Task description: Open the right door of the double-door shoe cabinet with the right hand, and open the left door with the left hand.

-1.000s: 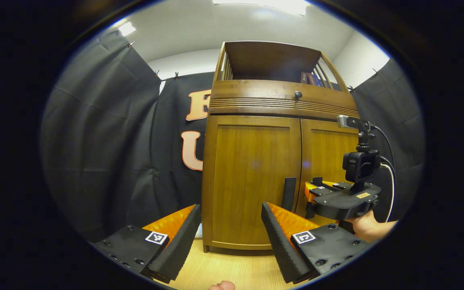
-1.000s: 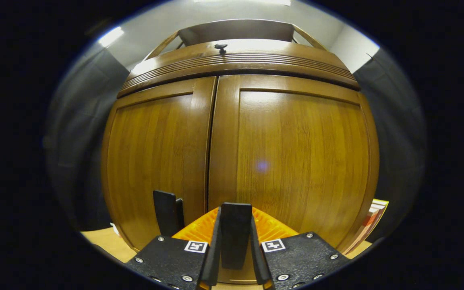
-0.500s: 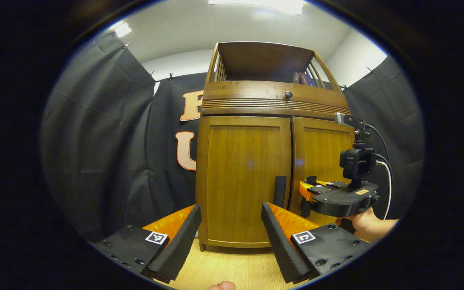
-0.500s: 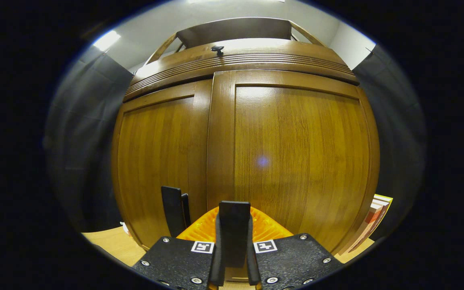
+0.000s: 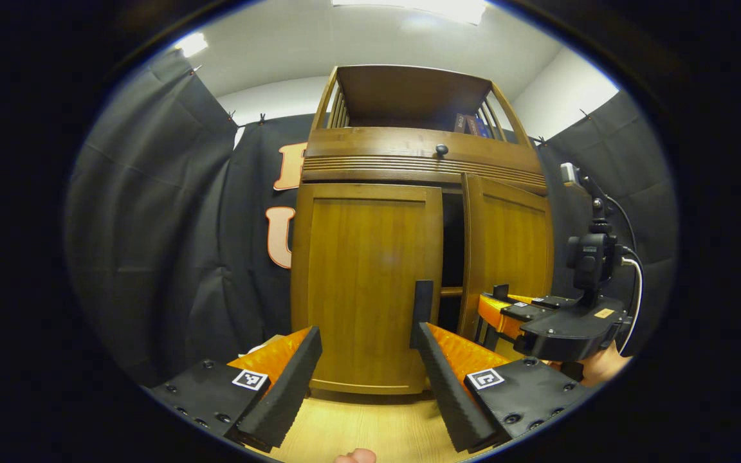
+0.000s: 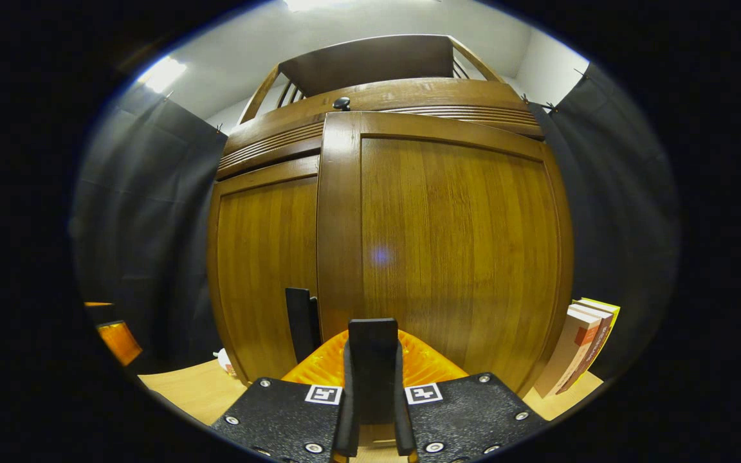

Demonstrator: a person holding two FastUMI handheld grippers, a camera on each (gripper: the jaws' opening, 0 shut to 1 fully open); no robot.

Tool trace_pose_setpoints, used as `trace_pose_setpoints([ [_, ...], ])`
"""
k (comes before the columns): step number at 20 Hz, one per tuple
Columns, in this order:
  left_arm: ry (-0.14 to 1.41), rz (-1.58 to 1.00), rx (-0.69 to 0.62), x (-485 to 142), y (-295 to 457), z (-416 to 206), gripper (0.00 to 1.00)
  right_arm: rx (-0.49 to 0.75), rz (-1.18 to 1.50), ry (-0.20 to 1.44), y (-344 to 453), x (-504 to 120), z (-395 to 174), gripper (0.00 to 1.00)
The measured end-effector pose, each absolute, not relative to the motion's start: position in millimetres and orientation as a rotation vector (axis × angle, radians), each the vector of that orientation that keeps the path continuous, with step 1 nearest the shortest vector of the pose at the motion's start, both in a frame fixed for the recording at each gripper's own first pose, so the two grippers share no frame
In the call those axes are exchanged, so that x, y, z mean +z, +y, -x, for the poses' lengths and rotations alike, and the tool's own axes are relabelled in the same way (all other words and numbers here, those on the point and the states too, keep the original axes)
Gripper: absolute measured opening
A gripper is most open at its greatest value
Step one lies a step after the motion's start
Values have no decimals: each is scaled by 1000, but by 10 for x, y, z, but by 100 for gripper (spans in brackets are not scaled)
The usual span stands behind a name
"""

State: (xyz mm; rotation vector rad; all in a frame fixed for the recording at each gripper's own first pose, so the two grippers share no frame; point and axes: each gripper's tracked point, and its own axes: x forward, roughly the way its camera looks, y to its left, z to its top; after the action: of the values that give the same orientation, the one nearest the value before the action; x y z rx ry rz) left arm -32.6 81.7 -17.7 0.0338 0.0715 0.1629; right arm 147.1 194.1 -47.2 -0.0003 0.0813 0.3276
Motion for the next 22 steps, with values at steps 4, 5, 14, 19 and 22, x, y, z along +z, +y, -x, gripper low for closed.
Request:
trace_pose_setpoints([
  [4, 76, -21, 153, -201, 699, 328, 93, 327, -2, 91, 1761, -411, -1215, 22],
  [5, 73, -18, 152, -193, 689, 331, 93, 328, -6, 91, 1713, -395, -1160, 22],
  [14, 71, -11, 133, -191, 528, 217, 93, 353, 2, 117, 1095, -334, -585, 24],
  [19, 75, -2, 139, -197, 432, 130, 93, 366, 7, 109, 860, -315, -419, 22],
  [22, 76, -2, 143, -192, 355, 98, 93, 385, 1, 97, 725, -291, -338, 23],
])
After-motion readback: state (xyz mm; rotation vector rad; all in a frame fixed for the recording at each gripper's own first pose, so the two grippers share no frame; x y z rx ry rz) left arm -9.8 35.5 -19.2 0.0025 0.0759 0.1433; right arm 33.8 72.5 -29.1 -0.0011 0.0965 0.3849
